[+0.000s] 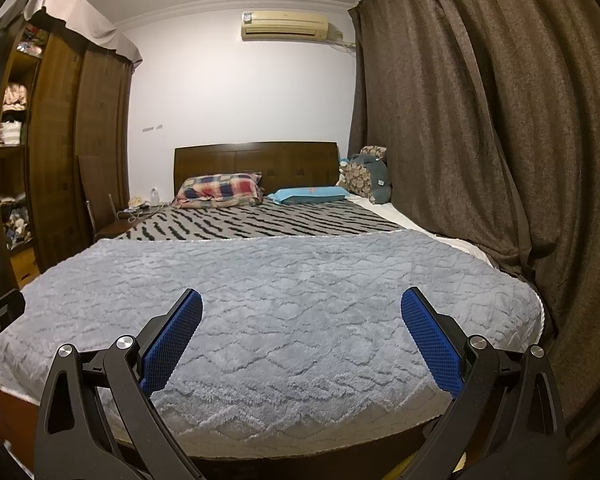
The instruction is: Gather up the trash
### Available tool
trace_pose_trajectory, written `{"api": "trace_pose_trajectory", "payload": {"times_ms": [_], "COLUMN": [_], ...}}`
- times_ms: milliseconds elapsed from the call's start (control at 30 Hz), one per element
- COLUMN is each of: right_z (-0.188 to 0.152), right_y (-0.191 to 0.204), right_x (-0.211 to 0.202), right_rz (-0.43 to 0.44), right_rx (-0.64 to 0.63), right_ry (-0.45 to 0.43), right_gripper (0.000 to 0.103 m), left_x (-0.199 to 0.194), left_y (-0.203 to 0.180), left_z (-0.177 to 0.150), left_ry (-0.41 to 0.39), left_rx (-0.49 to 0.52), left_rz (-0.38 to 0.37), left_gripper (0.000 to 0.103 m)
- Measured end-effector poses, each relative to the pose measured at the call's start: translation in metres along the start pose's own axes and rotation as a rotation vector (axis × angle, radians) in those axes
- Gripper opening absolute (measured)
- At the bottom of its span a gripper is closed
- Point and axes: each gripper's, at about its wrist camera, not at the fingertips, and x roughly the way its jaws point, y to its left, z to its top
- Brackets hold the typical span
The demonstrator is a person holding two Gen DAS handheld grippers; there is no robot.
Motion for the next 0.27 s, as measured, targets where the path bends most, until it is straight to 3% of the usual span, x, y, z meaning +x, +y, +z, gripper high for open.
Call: {"api": "trace_pose_trajectory", "payload": {"times_ms": [267], "right_z": [-0.001], "right_y": [-0.0009], "right_x": [-0.0002], "right_rz": [-0.002], "right_rx": [0.0], "right_ry": [0.0], "right_gripper": [0.1], "left_x": [-0.001], "left_y": [-0.0008], "left_z": [-0.0007], "left_ry": [-0.011], "left_rx": [0.013], "left_rz": [0.019], "left_gripper": [0.095]}}
